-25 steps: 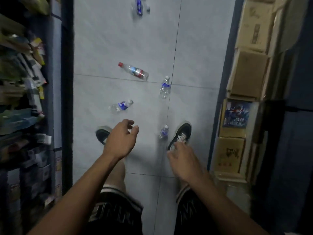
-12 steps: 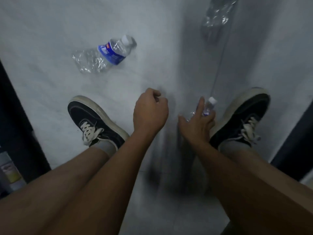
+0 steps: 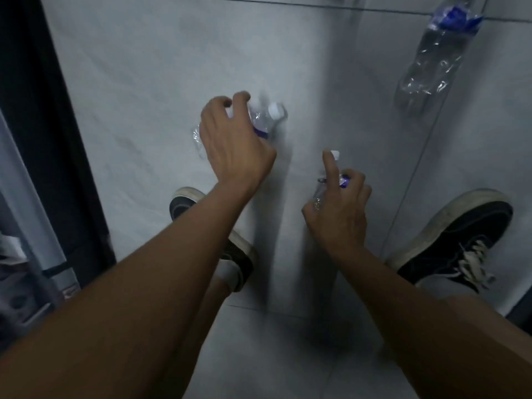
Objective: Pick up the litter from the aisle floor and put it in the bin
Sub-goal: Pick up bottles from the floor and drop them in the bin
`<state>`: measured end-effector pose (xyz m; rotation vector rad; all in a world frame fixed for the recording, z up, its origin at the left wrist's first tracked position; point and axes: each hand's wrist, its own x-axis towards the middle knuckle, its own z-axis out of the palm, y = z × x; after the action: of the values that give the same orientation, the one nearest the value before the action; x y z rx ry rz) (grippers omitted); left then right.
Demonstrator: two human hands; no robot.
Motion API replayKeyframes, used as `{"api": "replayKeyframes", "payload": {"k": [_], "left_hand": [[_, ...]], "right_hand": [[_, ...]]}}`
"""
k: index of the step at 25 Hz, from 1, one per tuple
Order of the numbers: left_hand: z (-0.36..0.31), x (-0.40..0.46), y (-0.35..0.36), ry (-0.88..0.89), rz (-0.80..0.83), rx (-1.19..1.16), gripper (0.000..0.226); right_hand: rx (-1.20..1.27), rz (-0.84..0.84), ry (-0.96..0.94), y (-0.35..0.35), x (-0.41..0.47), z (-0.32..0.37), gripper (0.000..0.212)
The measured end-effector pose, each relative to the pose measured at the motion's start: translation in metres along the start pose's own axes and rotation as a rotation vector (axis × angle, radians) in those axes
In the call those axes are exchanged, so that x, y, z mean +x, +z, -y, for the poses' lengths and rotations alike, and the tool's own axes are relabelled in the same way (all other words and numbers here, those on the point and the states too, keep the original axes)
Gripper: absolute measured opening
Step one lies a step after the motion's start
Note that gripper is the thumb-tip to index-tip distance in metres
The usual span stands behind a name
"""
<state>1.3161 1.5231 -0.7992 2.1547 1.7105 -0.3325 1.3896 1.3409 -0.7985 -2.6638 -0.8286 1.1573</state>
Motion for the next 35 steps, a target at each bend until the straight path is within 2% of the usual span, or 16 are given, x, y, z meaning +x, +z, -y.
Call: {"api": "replayKeyframes", "payload": {"k": [2, 5, 8, 11, 16, 20, 22, 25, 30, 35], "left_hand": [[0.014, 0.028, 0.018, 0.055, 0.17, 0.2, 0.076], [0.027, 0.031, 0.041, 0.085, 0.407, 0.301, 0.075], [0.027, 0.002, 0.033, 0.043, 0.398, 0.162, 0.07], [0.005, -0.027, -0.01, 0.031, 0.369, 0.05, 0.069], [-0.046, -0.086, -0.144, 0.116, 0.425, -0.065, 0.076], [-0.071, -0.133, -0.273, 0.142, 0.448, -0.051, 0.081], [-0.086, -0.159, -0.361, 0.193, 0.436, -0.009, 0.082], [-0.113, -0.201, -0.477, 0.305, 0.383, 0.056, 0.07], [-0.149, -0.263, -0.621, 0.426, 0.242, 0.003, 0.06], [-0.134, -0.298, -0.701, 0.537, 0.209, -0.126, 0.058]], "right_hand": [[-0.012, -0.028, -0.065, -0.003, 0.009, 0.004, 0.104], [0.013, -0.014, -0.032, -0.012, 0.023, -0.007, 0.101], [-0.008, 0.021, -0.097, -0.032, 0.021, -0.017, 0.088], [0.03, 0.025, -0.164, -0.068, -0.003, -0.01, 0.078], [0.097, 0.116, -0.246, -0.172, -0.07, 0.034, 0.053], [0.064, 0.178, -0.264, -0.278, -0.136, 0.07, 0.055], [0.067, 0.197, -0.292, -0.353, -0.183, 0.094, 0.054], [0.005, 0.219, -0.352, -0.457, -0.25, 0.131, 0.051], [-0.102, 0.095, -0.468, -0.581, -0.337, 0.177, 0.049], [-0.071, -0.055, -0.374, -0.603, -0.423, 0.195, 0.05]]}}
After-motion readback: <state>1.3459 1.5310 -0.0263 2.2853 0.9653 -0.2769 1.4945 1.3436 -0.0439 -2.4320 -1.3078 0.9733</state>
